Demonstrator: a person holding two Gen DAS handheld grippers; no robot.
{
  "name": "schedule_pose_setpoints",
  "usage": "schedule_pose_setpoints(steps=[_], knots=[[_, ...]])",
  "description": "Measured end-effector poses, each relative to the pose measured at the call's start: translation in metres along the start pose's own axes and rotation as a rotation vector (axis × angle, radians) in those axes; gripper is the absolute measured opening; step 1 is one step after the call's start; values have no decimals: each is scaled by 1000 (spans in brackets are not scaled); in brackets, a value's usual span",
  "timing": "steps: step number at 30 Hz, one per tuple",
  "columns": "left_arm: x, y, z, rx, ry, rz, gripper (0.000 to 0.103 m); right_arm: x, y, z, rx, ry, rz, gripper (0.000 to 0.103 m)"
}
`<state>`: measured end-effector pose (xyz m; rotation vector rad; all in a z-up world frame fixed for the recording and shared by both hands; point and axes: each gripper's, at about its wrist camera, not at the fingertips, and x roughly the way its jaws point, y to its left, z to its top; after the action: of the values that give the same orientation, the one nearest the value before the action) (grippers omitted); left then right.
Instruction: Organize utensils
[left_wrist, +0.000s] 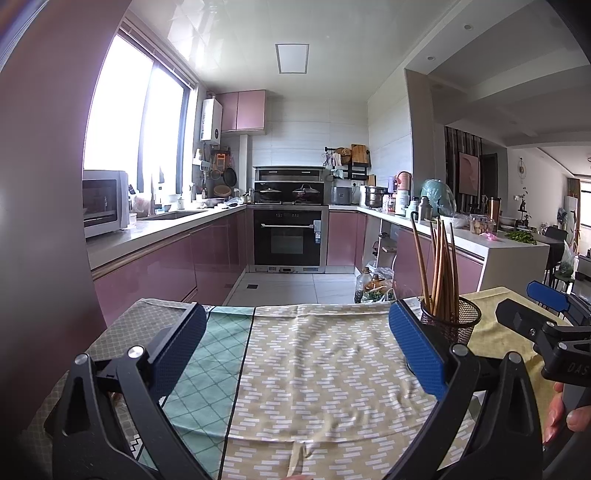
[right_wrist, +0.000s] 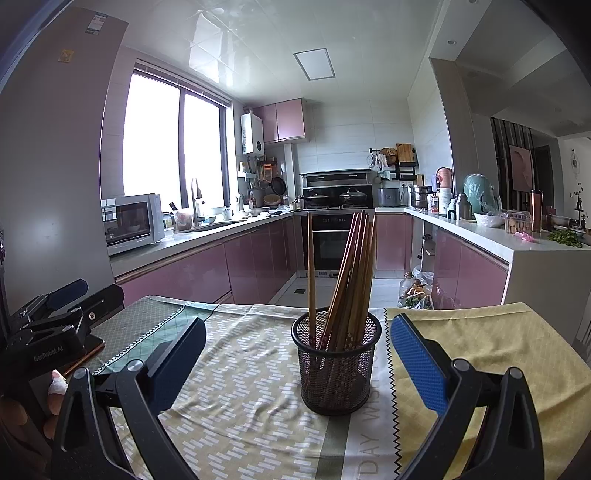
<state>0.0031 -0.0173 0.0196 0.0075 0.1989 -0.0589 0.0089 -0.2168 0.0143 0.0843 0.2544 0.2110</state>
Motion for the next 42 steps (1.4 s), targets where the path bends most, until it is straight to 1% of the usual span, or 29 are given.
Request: schedule_pose_setpoints(steps=[42], knots=[[1, 1, 0, -1, 2, 0, 97, 1, 3, 0, 10, -5, 4, 97]])
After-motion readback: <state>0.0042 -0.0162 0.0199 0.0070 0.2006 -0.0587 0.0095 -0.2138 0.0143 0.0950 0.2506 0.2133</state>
